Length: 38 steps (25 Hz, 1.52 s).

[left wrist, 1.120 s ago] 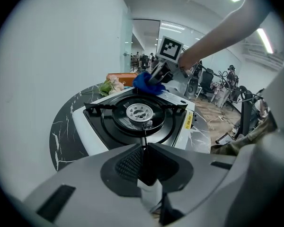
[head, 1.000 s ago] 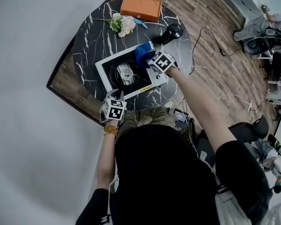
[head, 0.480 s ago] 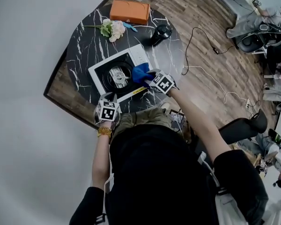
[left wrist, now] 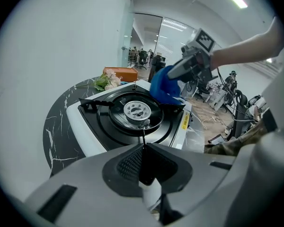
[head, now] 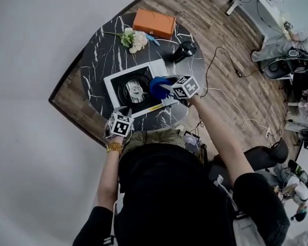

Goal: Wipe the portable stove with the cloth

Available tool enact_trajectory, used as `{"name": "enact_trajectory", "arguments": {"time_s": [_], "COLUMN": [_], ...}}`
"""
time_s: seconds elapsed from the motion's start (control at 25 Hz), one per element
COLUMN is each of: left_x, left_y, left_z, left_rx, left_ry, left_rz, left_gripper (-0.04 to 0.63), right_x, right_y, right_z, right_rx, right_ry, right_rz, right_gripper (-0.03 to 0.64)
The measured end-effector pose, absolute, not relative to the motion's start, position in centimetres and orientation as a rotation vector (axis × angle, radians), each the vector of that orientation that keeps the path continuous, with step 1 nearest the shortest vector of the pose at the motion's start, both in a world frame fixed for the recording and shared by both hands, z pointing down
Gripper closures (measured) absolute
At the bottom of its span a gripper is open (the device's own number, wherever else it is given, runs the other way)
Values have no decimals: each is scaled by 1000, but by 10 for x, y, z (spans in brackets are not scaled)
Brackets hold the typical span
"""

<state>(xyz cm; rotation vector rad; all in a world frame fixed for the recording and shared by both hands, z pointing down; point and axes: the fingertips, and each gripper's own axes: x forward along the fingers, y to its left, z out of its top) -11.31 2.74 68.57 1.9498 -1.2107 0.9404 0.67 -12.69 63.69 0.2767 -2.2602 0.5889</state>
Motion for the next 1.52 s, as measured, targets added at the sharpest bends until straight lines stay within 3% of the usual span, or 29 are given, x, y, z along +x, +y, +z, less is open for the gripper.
{"name": "enact_trajectory", "arguments": {"time_s": [0.32,0.8,1.12,1.28,1.4,1.52], "left_x": [-113,-113,-114,-109,-115,-120], "left_y": [21,26,25,31,38,47], "left_z": [685,688,689,684,667,665], "left_rx": [1934,1963,1985,2042,2116,2105], "left_ry": [-1215,-1191,-1197,-1174,-1190,-1205], "left_rz": [931,948,932,915,778,728], "left_gripper": [569,569,569,566,554,549], "right_x": [-69,-48,-25,-27,-32,-24], "right_y": [-175,-118,-81,-87,-57,-6], "right_z": [681,687,691,652,604,629], "right_rx": [259,119,79,197,261,122], "right_ry": [-2094,-1920,-1914,-2194,-2354,-2137], "right_rz": [379,123,212,273,52,-241], "right_gripper": [523,552,553,538,538,538]}}
